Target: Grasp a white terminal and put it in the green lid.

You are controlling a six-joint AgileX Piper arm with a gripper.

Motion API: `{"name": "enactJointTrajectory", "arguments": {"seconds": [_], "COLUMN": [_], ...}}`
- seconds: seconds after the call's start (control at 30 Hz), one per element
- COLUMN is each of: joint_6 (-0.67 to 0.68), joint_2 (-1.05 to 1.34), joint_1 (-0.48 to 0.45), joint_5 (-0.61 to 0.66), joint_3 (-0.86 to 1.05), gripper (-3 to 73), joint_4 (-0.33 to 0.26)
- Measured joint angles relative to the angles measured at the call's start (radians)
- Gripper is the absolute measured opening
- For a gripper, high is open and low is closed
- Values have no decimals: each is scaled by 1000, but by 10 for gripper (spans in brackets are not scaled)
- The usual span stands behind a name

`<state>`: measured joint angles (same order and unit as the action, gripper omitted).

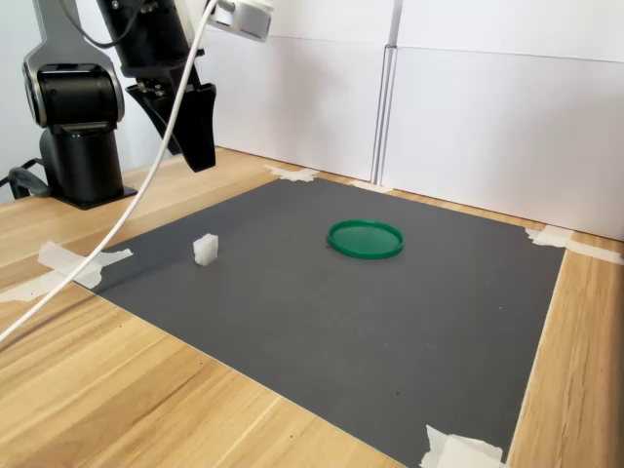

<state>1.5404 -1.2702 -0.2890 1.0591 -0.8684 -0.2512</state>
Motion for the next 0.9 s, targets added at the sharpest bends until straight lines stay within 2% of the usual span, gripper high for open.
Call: {"name": "enactJointTrajectory", "arguments": {"seconds": [0.17, 0.37, 0.67, 0.9], "joint_6": [-87, -160, -150, -106], "joint_2": [-23, -89, -148, -155], "joint_1": [79, 97, 97, 97], "joint_5": [-49, -91, -170, -278], "joint_3": [0, 0, 19, 116], "gripper": [699, 698, 697, 697], "joint_4": [46, 102, 124, 170]}}
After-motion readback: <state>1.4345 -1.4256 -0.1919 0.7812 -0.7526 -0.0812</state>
